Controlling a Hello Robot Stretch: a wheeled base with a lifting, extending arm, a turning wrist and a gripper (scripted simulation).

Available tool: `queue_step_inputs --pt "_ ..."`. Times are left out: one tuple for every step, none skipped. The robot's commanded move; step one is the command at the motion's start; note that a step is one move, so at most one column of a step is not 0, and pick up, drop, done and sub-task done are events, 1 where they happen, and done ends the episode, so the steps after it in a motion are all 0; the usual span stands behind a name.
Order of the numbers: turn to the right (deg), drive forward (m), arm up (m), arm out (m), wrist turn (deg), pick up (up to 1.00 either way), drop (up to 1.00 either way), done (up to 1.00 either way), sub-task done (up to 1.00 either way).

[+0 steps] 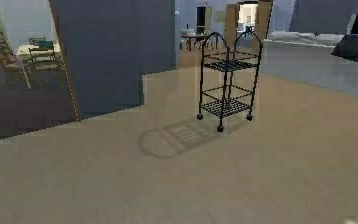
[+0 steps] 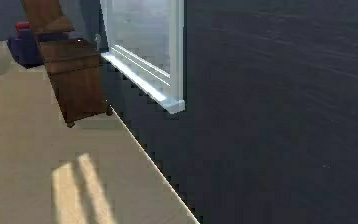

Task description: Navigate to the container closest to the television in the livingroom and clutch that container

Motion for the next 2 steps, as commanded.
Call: queue_step_inputs --pt "33.0 0.0 0.0 0.0 0.0 0.0 0.0 0.0 0.0" --pt "0.0 1.0 0.0 0.0 0.0 0.0 0.0 0.0 0.0"
